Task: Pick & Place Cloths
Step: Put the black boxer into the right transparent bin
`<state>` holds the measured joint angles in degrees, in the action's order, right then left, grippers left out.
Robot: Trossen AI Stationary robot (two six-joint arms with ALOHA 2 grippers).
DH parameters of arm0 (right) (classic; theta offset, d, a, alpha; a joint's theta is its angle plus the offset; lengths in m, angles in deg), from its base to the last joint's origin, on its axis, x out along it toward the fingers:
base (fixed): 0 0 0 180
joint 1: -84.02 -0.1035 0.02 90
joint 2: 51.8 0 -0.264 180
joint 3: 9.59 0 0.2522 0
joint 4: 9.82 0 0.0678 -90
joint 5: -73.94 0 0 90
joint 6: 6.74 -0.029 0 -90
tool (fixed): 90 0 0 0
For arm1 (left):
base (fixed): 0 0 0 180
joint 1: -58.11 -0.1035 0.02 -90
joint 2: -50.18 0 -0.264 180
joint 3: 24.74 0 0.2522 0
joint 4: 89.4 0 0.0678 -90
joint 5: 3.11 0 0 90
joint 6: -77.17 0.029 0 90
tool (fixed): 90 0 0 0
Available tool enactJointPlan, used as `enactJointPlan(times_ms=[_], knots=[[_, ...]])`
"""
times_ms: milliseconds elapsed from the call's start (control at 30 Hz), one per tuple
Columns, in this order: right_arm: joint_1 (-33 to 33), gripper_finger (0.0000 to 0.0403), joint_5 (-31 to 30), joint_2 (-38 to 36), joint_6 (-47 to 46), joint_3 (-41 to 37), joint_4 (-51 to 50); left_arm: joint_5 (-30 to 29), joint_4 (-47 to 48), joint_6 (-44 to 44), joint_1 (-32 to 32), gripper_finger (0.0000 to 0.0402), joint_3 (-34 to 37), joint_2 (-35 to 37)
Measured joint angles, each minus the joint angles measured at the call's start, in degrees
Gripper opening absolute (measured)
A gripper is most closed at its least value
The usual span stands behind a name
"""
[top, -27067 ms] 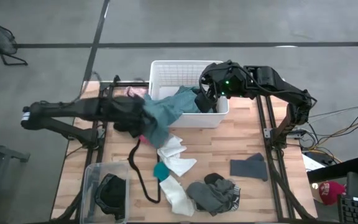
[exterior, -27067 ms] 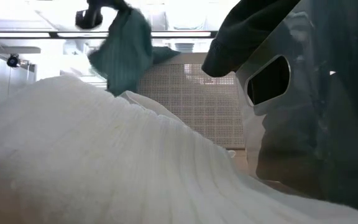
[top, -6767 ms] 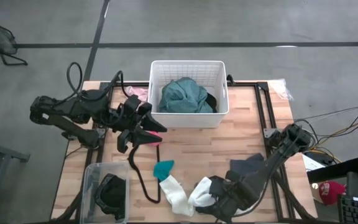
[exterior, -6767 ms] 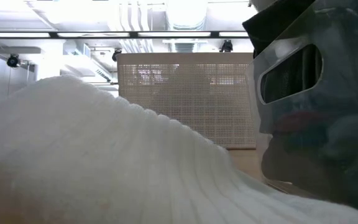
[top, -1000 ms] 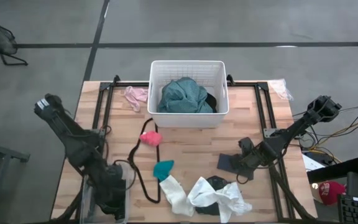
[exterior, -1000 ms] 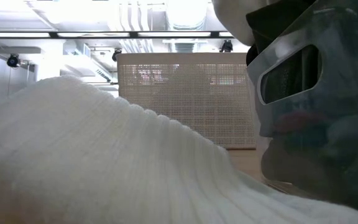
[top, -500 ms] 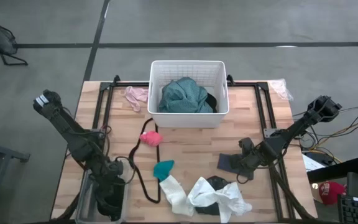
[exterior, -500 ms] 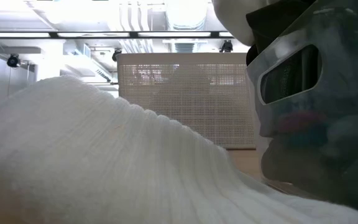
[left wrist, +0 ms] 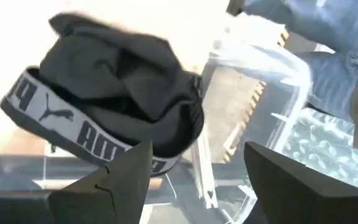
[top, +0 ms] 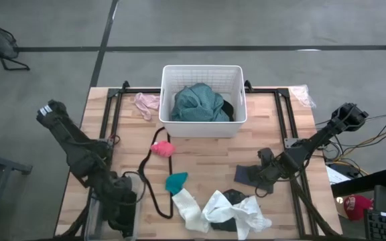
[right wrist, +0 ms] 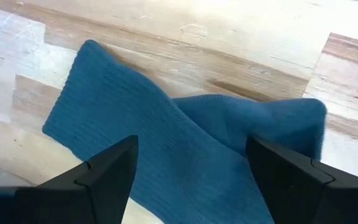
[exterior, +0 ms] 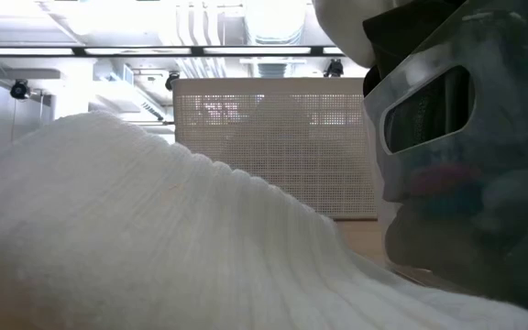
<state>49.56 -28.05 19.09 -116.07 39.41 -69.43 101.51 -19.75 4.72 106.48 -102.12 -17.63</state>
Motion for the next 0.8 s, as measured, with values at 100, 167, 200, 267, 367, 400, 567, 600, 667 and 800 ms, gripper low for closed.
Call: enactJointPlan(times_ms=[100,167,200,267,367,400,567,600,667,800], knots=[[0.0,0.0279,0.0,0.0,-0.2,0.0,-0.2,-3.9,0.1,2.3,1.6,0.0259,-1.6,-0.8],[0.0,0.0274,0.0,0.0,-0.2,0.0,-0.2,-6.4,0.2,4.1,3.0,0.0259,-1.7,-1.8],[0.0,0.0271,0.0,0.0,-0.2,0.0,-0.2,-7.1,0.2,4.9,3.8,0.0259,-1.7,-2.5],[0.0,0.0267,-0.1,0.0,-0.2,0.0,-0.2,-7.9,0.2,6.5,5.5,0.0259,-1.6,-4.2],[0.0,0.0261,-0.3,0.0,-0.2,-0.1,-0.3,-7.9,1.2,7.8,6.9,0.0258,-0.9,-7.2],[0.0,0.0260,-0.3,0.0,-0.2,-0.1,-0.3,-7.7,1.1,8.2,7.2,0.0258,-0.5,-8.1],[0.0,0.0260,-0.6,0.0,-0.3,-0.2,-0.4,-9.0,-0.6,9.9,7.6,0.0259,1.8,-12.5],[0.1,0.0262,-0.6,0.0,-0.5,-0.2,-0.4,-9.1,-0.7,10.2,7.6,0.0259,2.3,-13.4],[0.3,0.0268,-0.7,0.0,-0.6,-0.2,-0.4,-9.1,-1.0,10.2,7.6,0.0259,3.4,-14.9],[0.6,0.0279,-0.7,0.0,-0.6,-0.3,-0.4,-6.6,-3.1,9.4,7.6,0.0250,5.3,-16.6]])
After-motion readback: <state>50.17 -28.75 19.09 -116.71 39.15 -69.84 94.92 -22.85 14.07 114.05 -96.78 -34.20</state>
